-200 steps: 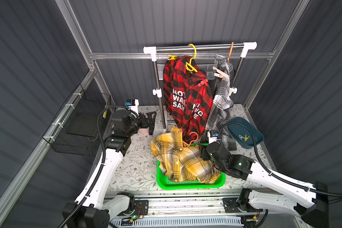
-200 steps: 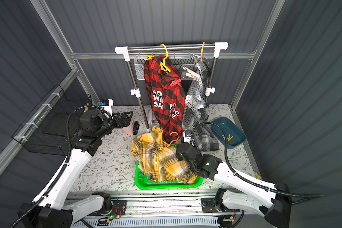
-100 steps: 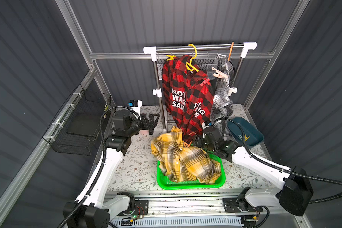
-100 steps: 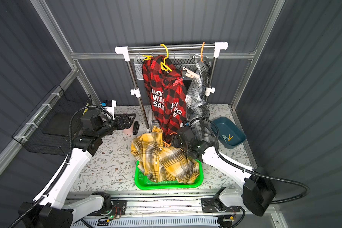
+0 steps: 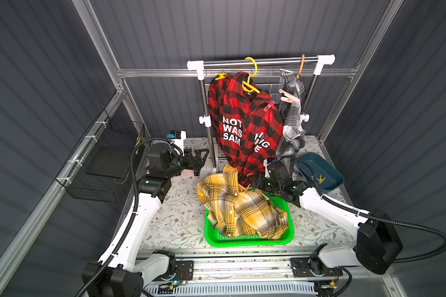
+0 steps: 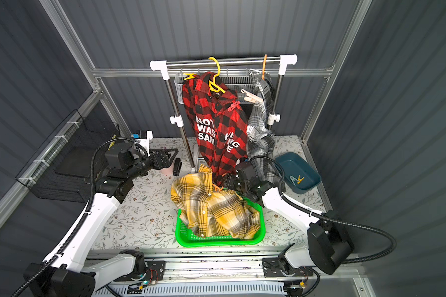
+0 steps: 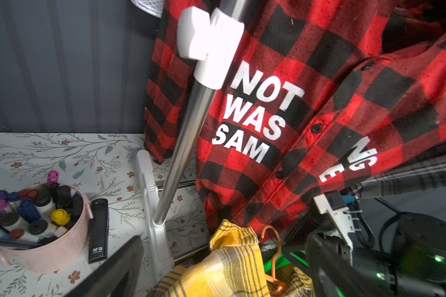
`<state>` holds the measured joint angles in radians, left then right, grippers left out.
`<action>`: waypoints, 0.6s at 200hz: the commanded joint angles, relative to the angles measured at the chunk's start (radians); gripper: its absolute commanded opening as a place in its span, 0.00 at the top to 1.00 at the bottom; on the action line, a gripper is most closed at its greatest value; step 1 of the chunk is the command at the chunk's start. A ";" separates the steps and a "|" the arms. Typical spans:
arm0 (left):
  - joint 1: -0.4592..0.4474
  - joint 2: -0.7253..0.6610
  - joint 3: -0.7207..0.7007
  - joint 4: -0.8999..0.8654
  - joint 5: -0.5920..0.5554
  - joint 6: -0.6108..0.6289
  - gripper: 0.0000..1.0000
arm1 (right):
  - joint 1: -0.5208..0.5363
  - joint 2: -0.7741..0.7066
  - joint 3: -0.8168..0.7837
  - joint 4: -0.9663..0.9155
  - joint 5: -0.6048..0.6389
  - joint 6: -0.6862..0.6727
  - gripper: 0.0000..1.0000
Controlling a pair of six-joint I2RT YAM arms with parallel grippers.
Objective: Remove the clothespins securing long-sleeve shirts to the hanger
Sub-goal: Remove the long-sleeve shirt from the hanger.
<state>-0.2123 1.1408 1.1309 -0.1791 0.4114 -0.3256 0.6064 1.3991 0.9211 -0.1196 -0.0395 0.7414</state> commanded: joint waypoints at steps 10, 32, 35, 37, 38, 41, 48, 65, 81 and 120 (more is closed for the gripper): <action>0.003 0.028 -0.001 -0.015 0.215 0.009 0.08 | -0.007 0.028 -0.016 -0.012 -0.015 0.036 0.33; -0.062 0.058 -0.012 -0.107 0.248 0.019 0.13 | -0.014 0.019 -0.023 -0.015 -0.010 0.039 0.32; -0.075 0.059 -0.022 -0.112 0.246 0.017 0.14 | -0.015 0.018 -0.025 -0.016 -0.010 0.039 0.32; -0.083 0.060 -0.029 -0.113 0.244 0.016 0.14 | -0.016 0.017 -0.025 -0.017 -0.010 0.039 0.32; -0.086 0.060 -0.032 -0.114 0.242 0.015 0.14 | -0.016 0.017 -0.025 -0.016 -0.010 0.039 0.32; -0.096 0.061 -0.045 -0.113 0.239 0.010 0.14 | -0.017 0.017 -0.027 -0.016 -0.010 0.041 0.32; -0.120 0.062 -0.077 -0.103 0.229 -0.008 0.15 | -0.021 0.016 -0.031 -0.017 -0.010 0.042 0.32; -0.179 0.066 -0.144 -0.084 0.212 -0.038 0.17 | -0.031 0.017 -0.043 -0.003 -0.021 0.044 0.31; -0.234 0.066 -0.186 -0.083 0.173 -0.053 0.18 | -0.043 0.018 -0.058 0.025 -0.039 0.050 0.32; -0.281 0.053 -0.273 -0.044 0.142 -0.095 0.19 | -0.050 0.037 -0.058 0.088 -0.075 0.044 0.32</action>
<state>-0.4843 1.2091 0.8902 -0.2440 0.5755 -0.3843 0.5632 1.4231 0.8806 -0.0849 -0.0761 0.7746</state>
